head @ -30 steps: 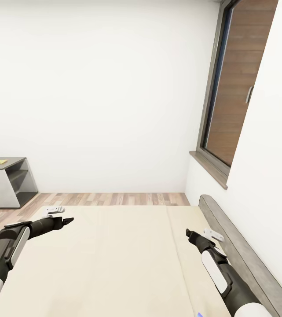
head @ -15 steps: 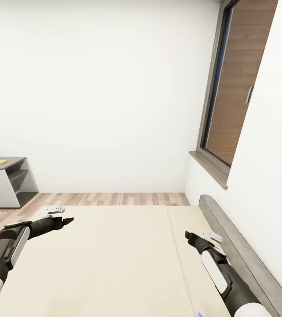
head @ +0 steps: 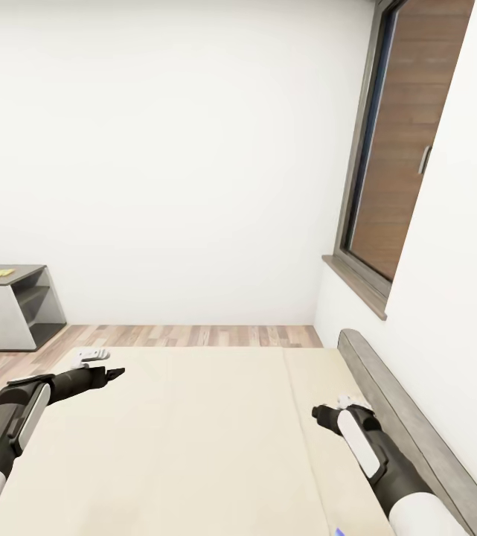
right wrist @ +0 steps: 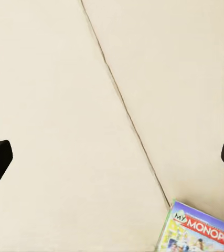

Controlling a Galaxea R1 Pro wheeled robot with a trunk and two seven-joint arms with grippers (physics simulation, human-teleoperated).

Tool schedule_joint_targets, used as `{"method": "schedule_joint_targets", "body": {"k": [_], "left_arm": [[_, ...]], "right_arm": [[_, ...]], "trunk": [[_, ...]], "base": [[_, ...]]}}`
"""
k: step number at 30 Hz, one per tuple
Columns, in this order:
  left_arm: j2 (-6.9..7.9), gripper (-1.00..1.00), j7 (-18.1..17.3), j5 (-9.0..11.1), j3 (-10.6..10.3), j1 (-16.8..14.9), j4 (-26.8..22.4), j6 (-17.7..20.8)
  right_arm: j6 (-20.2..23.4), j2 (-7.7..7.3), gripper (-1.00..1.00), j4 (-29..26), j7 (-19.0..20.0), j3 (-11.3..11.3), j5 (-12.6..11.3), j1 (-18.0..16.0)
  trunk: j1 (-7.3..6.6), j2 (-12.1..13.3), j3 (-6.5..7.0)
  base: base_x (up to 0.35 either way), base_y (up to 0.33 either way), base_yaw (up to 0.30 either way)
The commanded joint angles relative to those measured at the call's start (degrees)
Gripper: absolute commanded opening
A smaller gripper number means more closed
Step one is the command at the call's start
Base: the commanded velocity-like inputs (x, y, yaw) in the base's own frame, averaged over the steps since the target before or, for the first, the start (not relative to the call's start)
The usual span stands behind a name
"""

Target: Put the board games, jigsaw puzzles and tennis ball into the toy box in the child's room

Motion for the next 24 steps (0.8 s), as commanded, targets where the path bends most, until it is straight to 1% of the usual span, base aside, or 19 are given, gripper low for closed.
{"method": "schedule_joint_targets", "body": {"k": [1,2,4,5,8,14,17,18,19,20,21,22,23,24], "left_arm": [[0.00,1.00,0.05,0.57,0.07,-0.02,-0.02,0.51],[-0.04,1.00,0.05,0.57,0.05,-0.02,-0.02,0.54],[-0.06,1.00,0.05,0.57,0.01,-0.02,-0.02,0.56],[-0.07,1.00,0.05,0.57,0.01,-0.02,0.00,0.57],[-0.19,1.00,-0.04,0.57,-0.01,-0.02,0.04,0.62],[-0.41,1.00,-0.92,0.64,-0.07,-0.02,0.05,1.57],[-0.48,1.00,-3.08,0.65,-0.09,-0.02,0.01,4.24],[-0.50,1.00,-4.87,0.66,-0.10,-0.02,0.00,6.31],[-0.49,1.00,-5.99,0.66,-0.08,-0.02,-0.02,7.38],[-0.44,1.00,-8.79,0.67,-0.05,-0.02,-0.05,9.34],[-0.39,1.00,-10.48,0.69,-0.02,-0.02,-0.06,10.19],[-0.30,1.00,-14.41,0.68,0.01,-0.02,-0.08,11.58],[-0.24,1.00,-16.63,0.68,0.00,-0.02,-0.08,12.11],[-0.15,1.00,-21.33,0.62,-0.01,-0.02,-0.09,12.88]], "right_arm": [[0.77,0.09,1.00,-0.02,-1.85,0.26,-0.67,-0.19],[1.96,0.44,1.00,0.04,-4.19,0.21,-0.83,-0.41],[3.36,0.79,1.00,0.08,-7.01,0.15,-1.08,-0.65],[3.78,0.87,1.00,0.09,-7.65,0.13,-1.13,-0.70],[5.36,1.07,1.00,0.10,-9.16,0.07,-1.25,-0.82],[9.53,1.11,1.00,-0.18,-10.18,-0.14,-1.22,-0.89],[10.82,1.16,1.00,-0.13,-10.35,-0.17,-1.19,-0.90],[11.15,1.12,1.00,-0.10,-10.39,-0.17,-1.18,-0.90],[11.28,1.08,1.00,-0.09,-10.41,-0.17,-1.18,-0.90],[11.47,0.97,1.00,-0.07,-10.43,-0.18,-1.20,-0.90],[11.53,0.93,1.00,-0.06,-10.44,-0.18,-1.21,-0.90],[11.63,0.86,1.00,-0.04,-10.42,-0.18,-1.23,-0.90],[11.66,0.86,1.00,-0.02,-10.41,-0.18,-1.23,-0.90],[11.68,0.95,1.00,0.02,-10.45,-0.18,-1.24,-0.90]], "trunk": [[0.02,-0.05,-0.03],[0.02,-0.05,-0.03],[0.02,-0.05,-0.03],[0.02,-0.05,-0.03],[0.02,-0.05,-0.03],[0.02,-0.05,-0.03],[0.02,-0.05,-0.03],[0.02,-0.05,-0.03],[0.02,-0.05,-0.03],[0.02,-0.05,-0.03],[0.02,-0.05,-0.03],[0.02,-0.05,-0.03],[0.02,-0.05,-0.03],[0.02,-0.05,-0.03]], "base": [[0.000,0.000,0.004],[0.000,0.000,0.003],[0.000,0.000,0.002],[0.000,0.000,0.001],[0.000,0.000,0.000],[0.000,0.000,0.000],[0.000,0.000,0.000],[0.000,0.000,0.000],[0.000,0.000,0.000],[0.000,0.000,0.000],[0.000,0.000,0.000],[0.000,0.000,0.000],[0.000,0.000,0.000],[0.000,0.000,0.000]]}}
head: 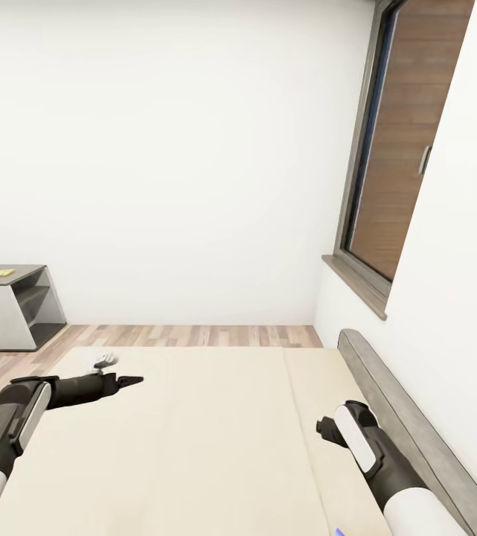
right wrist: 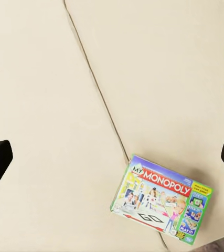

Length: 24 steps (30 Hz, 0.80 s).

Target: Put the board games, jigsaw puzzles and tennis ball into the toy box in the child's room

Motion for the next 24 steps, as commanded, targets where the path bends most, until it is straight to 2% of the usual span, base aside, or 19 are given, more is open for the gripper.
{"method": "schedule_joint_targets", "body": {"k": [1,2,3,4,5,8,13,17,19,24], "left_arm": [[0.05,1.00,-2.51,0.23,0.03,-0.01,0.01,0.70],[0.09,1.00,-4.87,0.18,0.01,-0.01,0.01,0.92],[0.15,1.00,-9.35,0.07,-0.04,-0.01,0.02,1.28],[0.17,1.00,-11.40,0.03,-0.04,-0.01,0.05,1.41],[0.19,1.00,-15.01,-0.02,-0.08,-0.01,0.14,1.59],[0.22,1.00,-20.44,-0.04,-0.18,-0.01,0.28,2.05],[0.29,1.00,-26.10,0.17,-0.15,0.10,0.97,3.18],[0.63,1.00,-31.16,0.03,0.03,0.20,1.58,3.50],[0.94,1.00,-32.76,-0.04,0.02,0.26,1.71,3.48],[1.01,1.00,-33.84,-0.07,-0.11,0.32,1.87,3.37]], "right_arm": [[0.07,-0.02,1.00,0.00,-0.61,0.25,-0.59,-0.02],[0.04,0.03,1.00,0.05,-0.64,0.25,-0.60,-0.02],[0.02,0.11,1.00,0.17,-0.69,0.25,-0.60,-0.02],[0.02,0.14,1.00,0.22,-0.71,0.27,-0.60,-0.02],[0.11,0.18,1.00,0.29,-0.72,0.29,-0.60,-0.02],[0.26,0.21,1.00,0.30,-0.80,0.30,-0.44,-0.02],[-0.15,-0.06,1.00,0.29,-0.68,0.09,-0.49,0.12],[-0.87,-0.57,1.00,0.37,-0.32,-1.05,-0.53,0.76],[-0.99,-0.72,1.00,0.39,-0.17,-1.95,-0.57,0.82],[-0.87,-0.74,1.00,0.45,-0.33,-2.75,-0.52,0.85]], "trunk": [[0.02,-0.04,-0.03],[0.02,-0.04,-0.03],[0.02,-0.04,-0.03],[0.02,-0.04,-0.04],[0.02,-0.04,-0.05],[0.02,-0.04,-0.12],[0.02,-0.04,-0.30],[0.02,-0.04,-0.44],[0.02,-0.04,-0.49],[0.02,-0.04,-0.54]], "base": [[0.000,0.000,0.000],[0.000,0.000,0.000],[0.000,0.000,0.000],[0.000,0.000,0.000],[0.000,0.000,0.005],[0.000,0.000,0.026],[0.000,0.000,0.057],[0.000,0.000,0.038],[0.000,0.000,0.014],[0.000,0.000,0.006]]}}
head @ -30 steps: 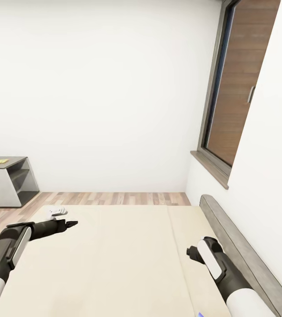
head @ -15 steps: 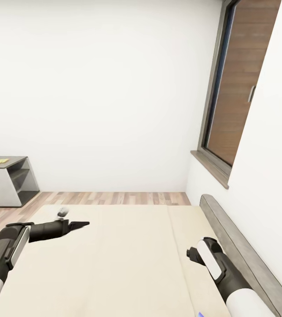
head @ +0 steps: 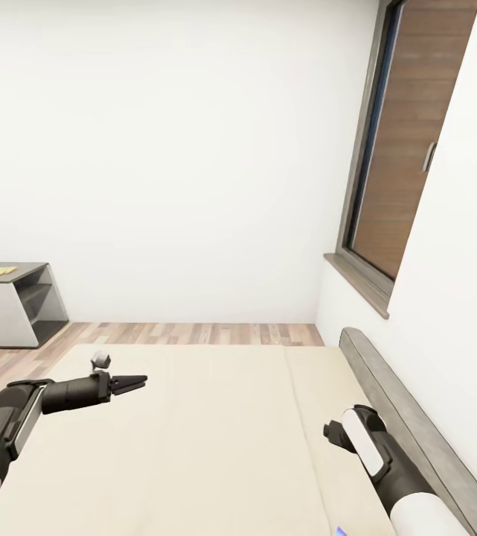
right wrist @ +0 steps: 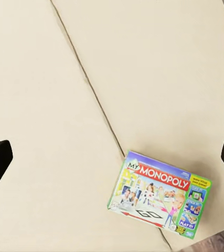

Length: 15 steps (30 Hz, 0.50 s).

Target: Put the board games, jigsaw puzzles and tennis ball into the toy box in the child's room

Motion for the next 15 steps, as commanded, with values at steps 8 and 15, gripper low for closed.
{"method": "schedule_joint_targets", "body": {"k": [8,15], "left_arm": [[0.06,1.00,-0.47,0.07,-0.05,-0.01,0.66,0.48],[0.05,1.00,-0.79,0.06,-0.03,-0.02,1.07,0.47]], "right_arm": [[0.42,0.37,1.00,0.20,-0.92,0.12,-0.17,0.01],[0.38,0.70,1.00,2.95,-0.94,0.24,0.03,-0.01]], "trunk": [[0.02,-0.05,-0.04],[0.02,-0.05,-0.04]], "base": [[0.000,0.000,0.001],[0.000,0.000,0.000]]}}
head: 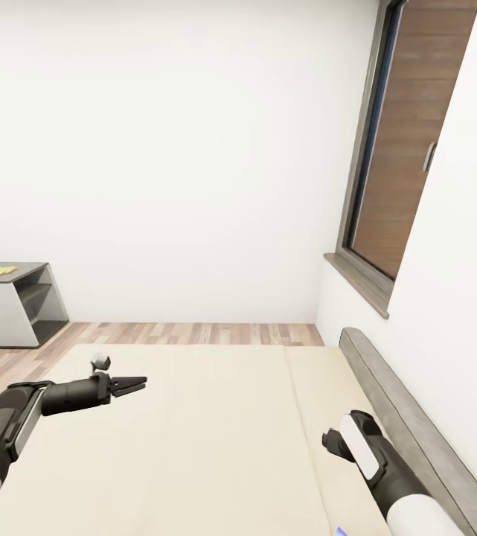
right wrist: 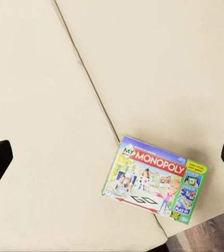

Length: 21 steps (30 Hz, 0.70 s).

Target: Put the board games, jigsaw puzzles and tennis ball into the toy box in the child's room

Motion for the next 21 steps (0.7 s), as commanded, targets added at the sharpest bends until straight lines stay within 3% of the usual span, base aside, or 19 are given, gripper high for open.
{"method": "schedule_joint_targets", "body": {"k": [1,21], "left_arm": [[0.08,1.00,-0.21,0.04,0.03,0.00,0.02,0.60],[-0.08,1.00,-0.18,-0.01,-0.03,-0.01,0.08,0.59]], "right_arm": [[0.10,-0.04,1.00,0.23,-0.55,0.23,-0.54,-0.02],[0.23,-0.17,1.00,1.51,-0.14,0.16,-0.89,-0.02]], "trunk": [[0.02,-0.05,-0.03],[0.02,-0.05,-0.03]], "base": [[0.000,0.000,0.000],[0.000,0.000,0.000]]}}
